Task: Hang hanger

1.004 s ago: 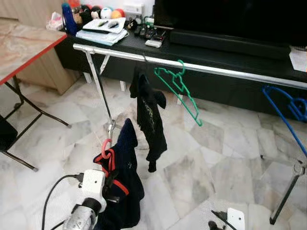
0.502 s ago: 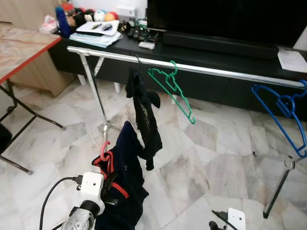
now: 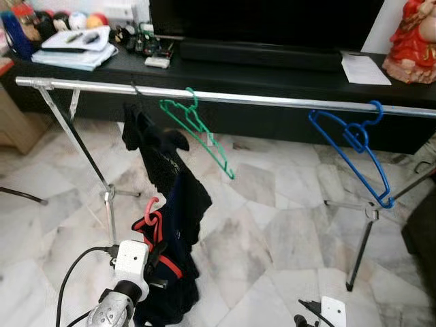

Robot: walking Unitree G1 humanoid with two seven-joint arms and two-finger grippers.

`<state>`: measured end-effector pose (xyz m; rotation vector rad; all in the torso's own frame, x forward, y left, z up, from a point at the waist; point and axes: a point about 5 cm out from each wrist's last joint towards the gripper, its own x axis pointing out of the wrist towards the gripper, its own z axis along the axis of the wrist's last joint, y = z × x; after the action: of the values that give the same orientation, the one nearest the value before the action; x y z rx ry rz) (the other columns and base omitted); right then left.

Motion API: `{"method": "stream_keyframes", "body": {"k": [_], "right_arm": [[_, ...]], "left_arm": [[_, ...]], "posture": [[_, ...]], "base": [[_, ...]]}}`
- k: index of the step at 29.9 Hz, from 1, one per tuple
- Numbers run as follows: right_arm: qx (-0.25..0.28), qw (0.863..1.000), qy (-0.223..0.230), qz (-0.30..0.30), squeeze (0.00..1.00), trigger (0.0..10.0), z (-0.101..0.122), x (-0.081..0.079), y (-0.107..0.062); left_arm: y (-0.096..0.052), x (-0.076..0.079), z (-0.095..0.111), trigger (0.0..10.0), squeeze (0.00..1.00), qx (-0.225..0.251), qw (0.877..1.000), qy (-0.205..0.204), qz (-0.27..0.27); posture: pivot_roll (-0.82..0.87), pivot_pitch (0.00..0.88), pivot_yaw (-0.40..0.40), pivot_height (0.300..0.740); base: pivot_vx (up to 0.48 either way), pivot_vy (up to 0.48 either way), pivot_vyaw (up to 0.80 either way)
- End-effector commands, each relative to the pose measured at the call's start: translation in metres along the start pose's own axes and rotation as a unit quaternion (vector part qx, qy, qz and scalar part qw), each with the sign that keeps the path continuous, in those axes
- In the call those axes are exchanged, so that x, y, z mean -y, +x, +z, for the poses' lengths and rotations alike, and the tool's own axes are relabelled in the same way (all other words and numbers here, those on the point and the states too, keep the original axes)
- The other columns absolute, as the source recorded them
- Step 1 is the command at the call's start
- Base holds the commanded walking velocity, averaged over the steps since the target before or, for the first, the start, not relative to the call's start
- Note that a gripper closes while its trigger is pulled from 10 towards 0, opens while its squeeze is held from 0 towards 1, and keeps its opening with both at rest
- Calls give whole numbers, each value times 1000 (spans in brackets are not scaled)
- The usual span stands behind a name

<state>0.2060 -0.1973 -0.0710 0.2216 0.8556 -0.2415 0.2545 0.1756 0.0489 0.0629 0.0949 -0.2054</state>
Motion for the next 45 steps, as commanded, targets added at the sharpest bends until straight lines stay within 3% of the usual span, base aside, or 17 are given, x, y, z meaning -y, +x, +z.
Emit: {"method": "stream_keyframes", "body": {"k": [1,15,22,24,27,36,38,39,45], "right_arm": [[-12,1000,3,-6,0,10000,-9,3,-2],[-13,1000,5,-8,0,10000,-9,6,-2],[-13,1000,3,-8,0,10000,-9,5,-2],[-13,1000,3,-7,0,10000,-9,5,-2],[-13,1000,1,-7,0,10000,-9,4,-2],[-14,1000,0,-5,0,10000,-10,3,-2],[-14,1000,0,-4,0,10000,-10,3,-2],[-14,1000,1,-3,0,10000,-10,2,-2],[-13,1000,-5,1,0,10000,-10,2,-2]], "left_arm": [[-1,-1,3,10000,0,9,1000,8,-2],[0,1,3,10000,0,9,1000,14,-7],[2,17,7,10000,0,10,996,43,-73],[3,26,9,10000,0,6,991,62,-116],[5,24,12,10000,0,6,988,89,-127],[15,9,16,10000,0,11,994,85,-62],[18,6,19,10000,0,16,996,71,-43],[22,1,22,10000,0,23,999,44,-18],[23,0,24,10000,0,27,999,38,-12]], "posture": [[-1,183,-38,740],[-1,182,-38,740],[1,181,-38,740],[0,179,-38,740],[0,177,-38,740],[1,170,-38,740],[1,169,-38,740],[1,169,-38,740],[-3,168,-41,740]], "base": [[0,-379,0],[0,-213,0],[0,0,0],[0,0,0],[0,0,0],[0,0,0],[0,0,0],[0,0,0],[0,0,0]]}}
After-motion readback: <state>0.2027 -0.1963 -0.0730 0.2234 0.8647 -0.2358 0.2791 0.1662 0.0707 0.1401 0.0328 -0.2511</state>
